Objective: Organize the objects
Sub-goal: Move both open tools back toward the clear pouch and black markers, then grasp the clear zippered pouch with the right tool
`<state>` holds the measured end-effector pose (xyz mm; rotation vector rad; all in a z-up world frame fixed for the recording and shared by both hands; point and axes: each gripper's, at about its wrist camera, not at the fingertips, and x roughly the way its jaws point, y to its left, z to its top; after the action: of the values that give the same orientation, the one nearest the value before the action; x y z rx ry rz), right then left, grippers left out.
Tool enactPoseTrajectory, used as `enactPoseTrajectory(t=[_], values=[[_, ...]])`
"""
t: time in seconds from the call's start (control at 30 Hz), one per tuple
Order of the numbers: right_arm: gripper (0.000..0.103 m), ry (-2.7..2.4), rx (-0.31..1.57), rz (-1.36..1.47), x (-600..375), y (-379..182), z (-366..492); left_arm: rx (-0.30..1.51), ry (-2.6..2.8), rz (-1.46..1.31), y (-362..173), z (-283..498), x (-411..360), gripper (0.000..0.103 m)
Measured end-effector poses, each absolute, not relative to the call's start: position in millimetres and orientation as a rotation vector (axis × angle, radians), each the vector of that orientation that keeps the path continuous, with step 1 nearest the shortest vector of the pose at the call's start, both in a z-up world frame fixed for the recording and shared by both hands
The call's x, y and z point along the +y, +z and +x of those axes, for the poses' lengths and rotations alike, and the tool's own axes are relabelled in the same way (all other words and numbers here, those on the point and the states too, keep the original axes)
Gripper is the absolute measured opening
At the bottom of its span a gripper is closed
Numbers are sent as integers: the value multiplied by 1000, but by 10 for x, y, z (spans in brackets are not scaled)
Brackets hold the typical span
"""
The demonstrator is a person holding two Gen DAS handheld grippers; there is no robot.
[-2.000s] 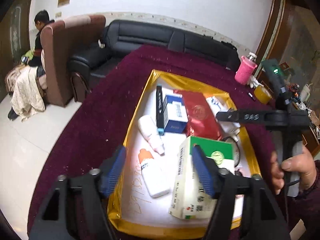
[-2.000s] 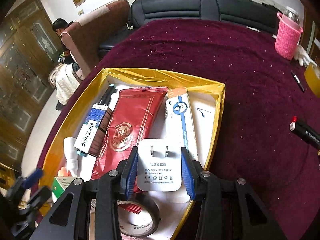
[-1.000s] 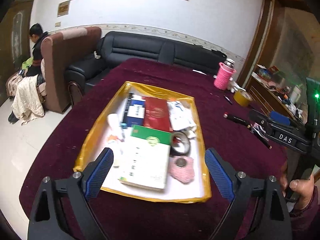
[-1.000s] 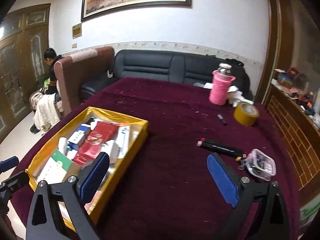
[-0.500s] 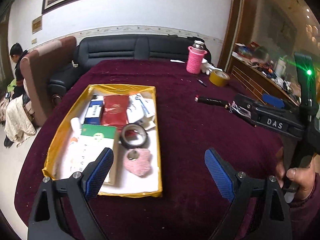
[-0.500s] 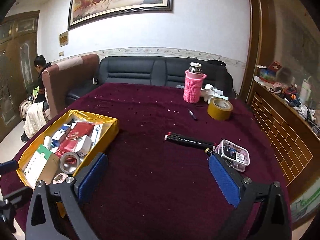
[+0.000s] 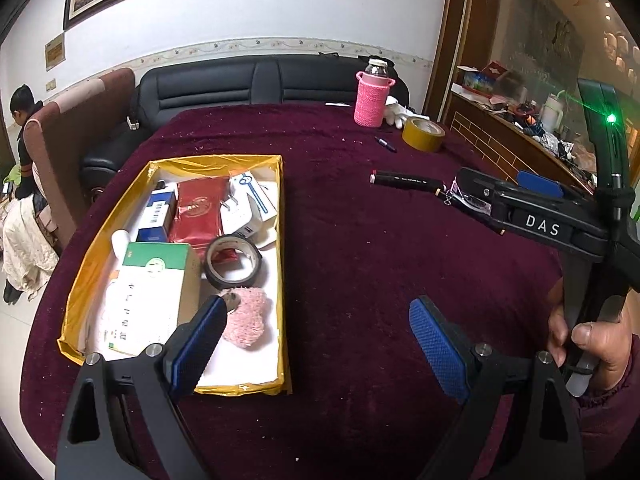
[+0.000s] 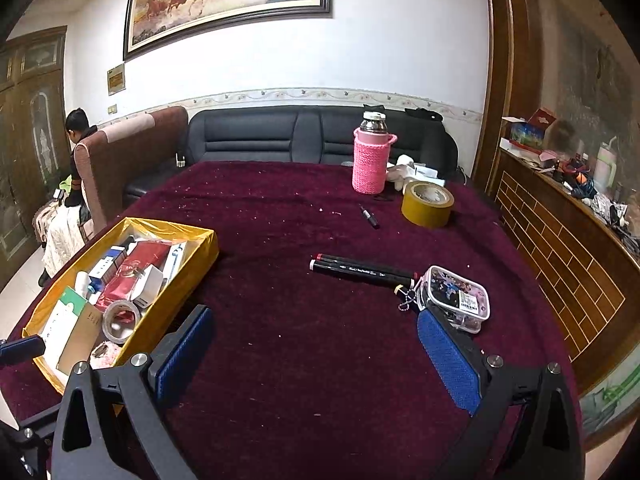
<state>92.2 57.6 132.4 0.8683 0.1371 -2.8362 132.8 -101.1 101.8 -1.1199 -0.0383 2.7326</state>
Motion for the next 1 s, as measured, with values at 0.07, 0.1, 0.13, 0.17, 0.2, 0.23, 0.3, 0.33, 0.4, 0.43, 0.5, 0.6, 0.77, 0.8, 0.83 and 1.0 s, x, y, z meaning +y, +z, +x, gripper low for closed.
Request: enactPoseTrajectory(t=[0.07, 0.1, 0.13, 0.17, 0.2, 0.23, 0.3, 0.33, 0.4, 0.43, 0.5, 0.6, 0.77, 0.8, 0.83, 1.0], values=[[103, -2837, 135, 876, 597, 1303, 897, -37, 2726, -1131, 993, 1306, -981, 92], [103, -2837, 133, 883, 608, 1286, 886, -35, 2723, -1135, 986, 1296, -972, 92], [103, -2836, 131, 887, 612, 1276, 877, -34, 2721, -1138, 978, 1288, -961, 92], [103, -2835, 127, 894, 628, 1262, 863, -33, 2718, -1141, 970, 1280, -949, 92], [103, -2835, 123, 899, 642, 1251, 853, -30, 2713, -1147, 958, 1268, -932, 92], [103, -2835, 118, 905, 656, 1239, 843, -27, 2709, -1151, 949, 1254, -916, 92], [103, -2835, 108, 921, 690, 1207, 817, -22, 2703, -1159, 931, 1238, -877, 92], [103, -2835, 106, 927, 700, 1198, 803, -17, 2697, -1166, 916, 1227, -855, 92], [103, -2834, 98, 943, 733, 1167, 771, -11, 2687, -1178, 886, 1205, -814, 92], [103, -2834, 94, 951, 747, 1153, 755, -9, 2684, -1182, 876, 1196, -803, 92], [103, -2833, 85, 968, 783, 1122, 728, 0, 2673, -1196, 843, 1172, -766, 92], [103, -2824, 64, 996, 830, 1071, 680, 15, 2655, -1214, 797, 1137, -691, 92], [103, -2816, -73, 1011, 1215, 1099, 564, 33, 2619, -1233, 746, 1093, -591, 92], [103, -2834, -116, 1014, 1371, 1111, 532, 38, 2613, -1232, 740, 1090, -581, 92], [103, -2852, -165, 1026, 1558, 1118, 489, 45, 2609, -1230, 732, 1091, -568, 92], [103, -2878, -576, 1081, 2751, 1051, 235, 31, 2580, -1259, 625, 1032, -551, 92]])
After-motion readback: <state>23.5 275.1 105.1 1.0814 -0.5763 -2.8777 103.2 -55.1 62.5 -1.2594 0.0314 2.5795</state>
